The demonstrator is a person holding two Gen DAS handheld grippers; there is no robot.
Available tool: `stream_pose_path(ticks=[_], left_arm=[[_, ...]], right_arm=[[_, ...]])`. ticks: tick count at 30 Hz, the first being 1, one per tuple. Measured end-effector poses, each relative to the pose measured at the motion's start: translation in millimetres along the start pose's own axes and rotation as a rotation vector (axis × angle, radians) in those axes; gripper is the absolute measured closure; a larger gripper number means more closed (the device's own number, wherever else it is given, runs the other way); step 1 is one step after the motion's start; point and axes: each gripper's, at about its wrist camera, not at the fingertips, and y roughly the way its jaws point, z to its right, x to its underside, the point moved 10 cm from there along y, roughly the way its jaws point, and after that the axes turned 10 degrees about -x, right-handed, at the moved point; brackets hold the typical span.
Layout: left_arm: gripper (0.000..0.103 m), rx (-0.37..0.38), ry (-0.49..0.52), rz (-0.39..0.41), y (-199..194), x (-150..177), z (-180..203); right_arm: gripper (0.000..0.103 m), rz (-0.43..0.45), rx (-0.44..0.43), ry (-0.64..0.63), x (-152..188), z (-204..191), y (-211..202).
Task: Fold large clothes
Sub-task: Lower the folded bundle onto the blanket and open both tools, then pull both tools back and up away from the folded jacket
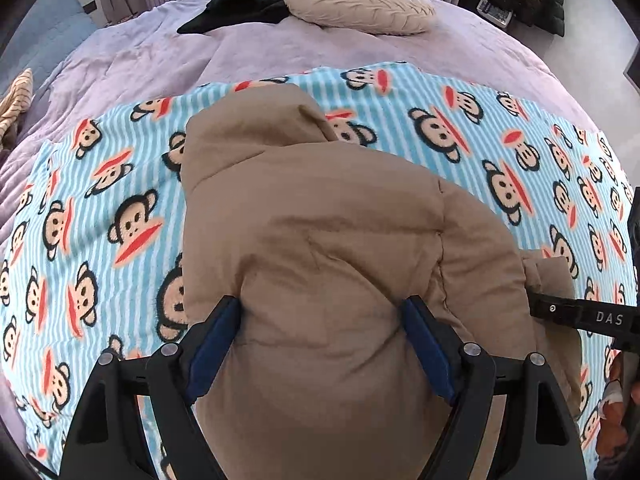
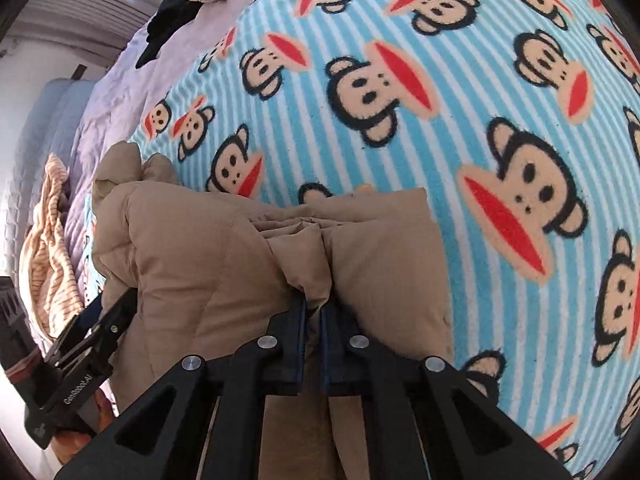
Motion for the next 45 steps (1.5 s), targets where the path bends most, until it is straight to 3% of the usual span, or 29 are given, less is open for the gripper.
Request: stream_pose_path(ticks=[5,20,27,36,45], left_arm=[[0.02,0.001,-0.012,-0.005,-3.8,2.5,-5.8],[0.02,-0.016,-0.019,0.045,-43.7,10.4,-20.0],[0.02,-0.005,-0.051,0.047,-80.3,57.0,-41.5],[0.02,0.008,-0.045,-0.06,-78.6,131.2,-44.8],[0.02,0.012,-0.038,-0.081,-87.7,137.0,-36.4]], right_arm=[[0.094,0.006,-0.012,-0.016,3.7,-10.1,-16.8],[0.093,0.006,-0.028,-0.042,27.7,-30.4,-48.1],[0.093,-0.013,-0.054,-0.075,59.4,-43.2,-64.0],[0.093,-0.091,-0.014,-0.096,124.6,-36.0,-60.9],[0.093,-0.11,0.033,-0.048,138.6,-27.9,-67.2]])
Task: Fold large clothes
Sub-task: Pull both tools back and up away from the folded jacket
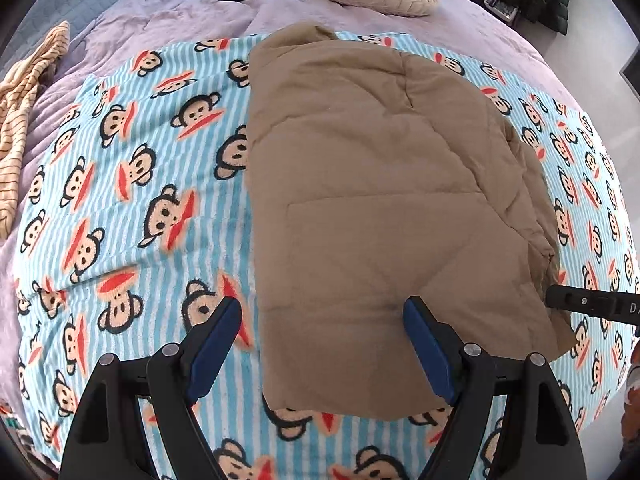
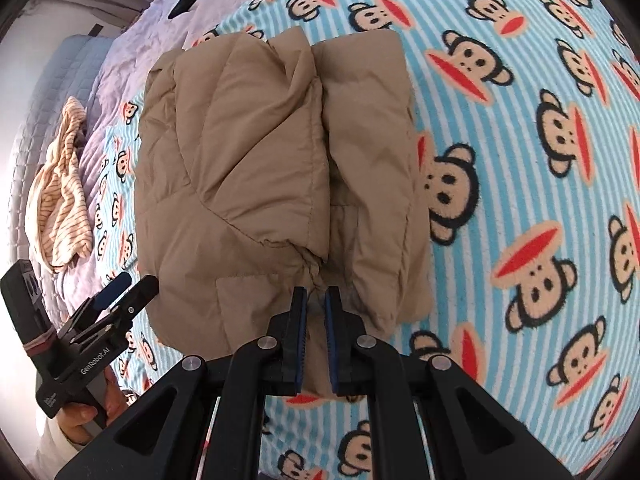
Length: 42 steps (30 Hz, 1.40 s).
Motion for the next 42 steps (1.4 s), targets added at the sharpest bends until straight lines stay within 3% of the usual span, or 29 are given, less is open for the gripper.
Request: stream_pose_path(ticks=[16,19,27,34,35,37,38,42], left_arm=[[0.02,0.051,-0.015,-0.008,-18.5,8.0,-5.8],[0.001,0.04,-0.009,0.002,-22.4,8.7,-10.3],[0.001,-0.022,-0.004,0.033,-41.6,9.2,-18.6],[0.001,-0.062,-0.009,0.044,-57.5,20.1,-12.9],[0.001,-0.079,-0.013,0.056,-63.1,21.3,-11.7],[0.001,-0.119,-0.022,0.077,-73.9,23.4,-10.4],[0.001,-0.125,-0.027,0.081,-78.0,24.9,-9.8],[0.001,-0.129,-0.072,0.095,-100.3,37.1,-3.0]], right_arm=[[0.093,0.032,0.072,0.014,22.8,-13.7,-18.4],[0.093,0.043,0.076,0.021,27.2,-16.4,-20.1],[0.093,0.064,0.072,0.001,32.6,-24.0,-27.1],[0.091,0.099,0.142,-0.092,36.9,-20.1,-46.4],[0.086,0.11,0.148,-0.104,38.2,-19.4,-50.7],[0.022,0.129,0.166,-0.114,40.6,-17.5,-57.9],[0.015,0.146,0.165,-0.118,42.4,-17.4,-63.0],[0.015,0.138,0.136,-0.156,53.7,-19.8,-77.5]])
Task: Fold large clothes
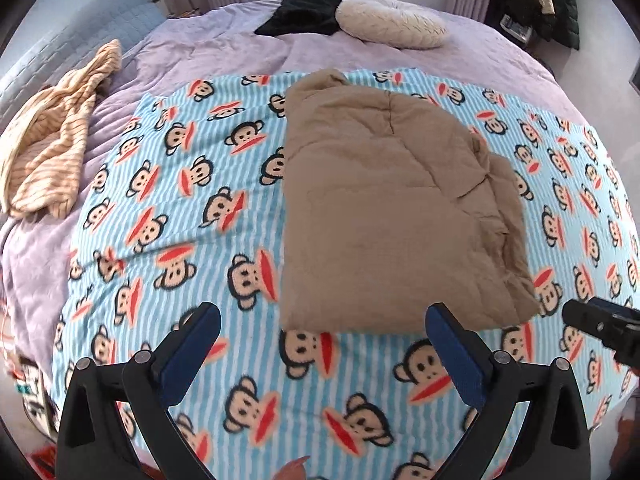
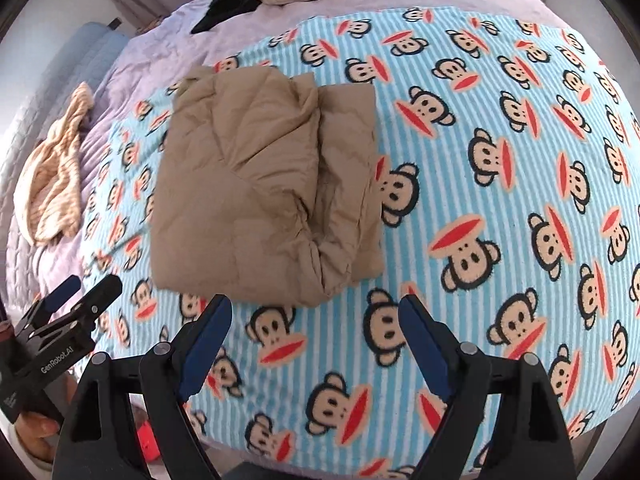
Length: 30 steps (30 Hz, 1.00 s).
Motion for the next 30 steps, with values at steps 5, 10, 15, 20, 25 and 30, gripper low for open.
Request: stream_pose_path(ticks=[5,10,15,20,25,30], left_arm=[[0.001,-0.013,-0.04,0.025,-38.3,19.0,1.1],[0.001,-0.038,-0.091,0.074,-78.1,23.7,-8.3],[0.001,-0.039,-0.107,0.11,-105.8,14.4,-15.2],[0.001,-0.036,-0.095,0.161,-126.2,-3.4,-25.0],[0.001,-0.01,-0.077,0.176,-135.1,-15.7,-37.0],[0.001,0.01,-0.071,0.161,-136.2,-25.4,-50.3]], right_arm=[[0.014,0.007,0.009,-0.046,6.7,-5.2,-18.4],[0.0,0.11,0.016,-0.116,0.1,-20.6,-54.9],[0.0,0.194,0.044,-0.155,-5.2,-37.0,-87.6],[0.0,0.237,0.064,-0.156,-12.6,-55.2,-102.8],[0.0,0.286,0.098,-0.14,-17.0,-72.4,-113.5],[0.0,0.312,0.136,-0.138,-19.3,-86.8,-120.6]])
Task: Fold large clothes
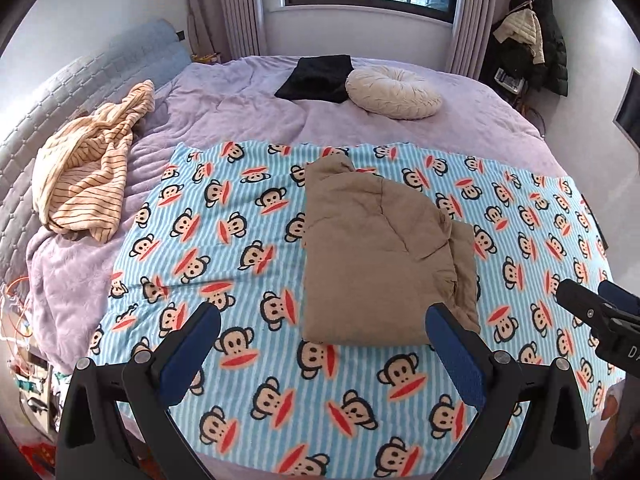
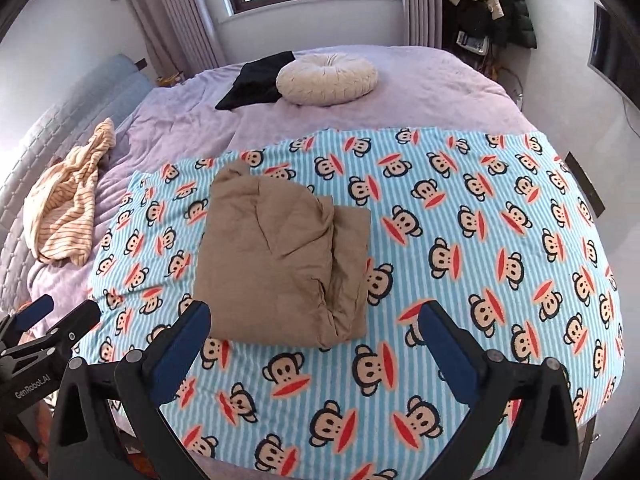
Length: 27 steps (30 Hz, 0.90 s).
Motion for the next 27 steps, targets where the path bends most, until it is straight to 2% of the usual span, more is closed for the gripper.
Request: stream_pose_path(ticks=[11,27], left_arm=[[0.001,-0.006,-0.026,0.028,-3.2,-16.4,-21.4],[0.001,-0.012,-0.022,0.026,-4.4,-16.6,-21.5]], right_arm=[[0.0,-0.003,0.028,0.003,-5.1,-10.6,1.3],[0.0,0.004,0.032,-0.005,-11.0,-12.7,1.0]])
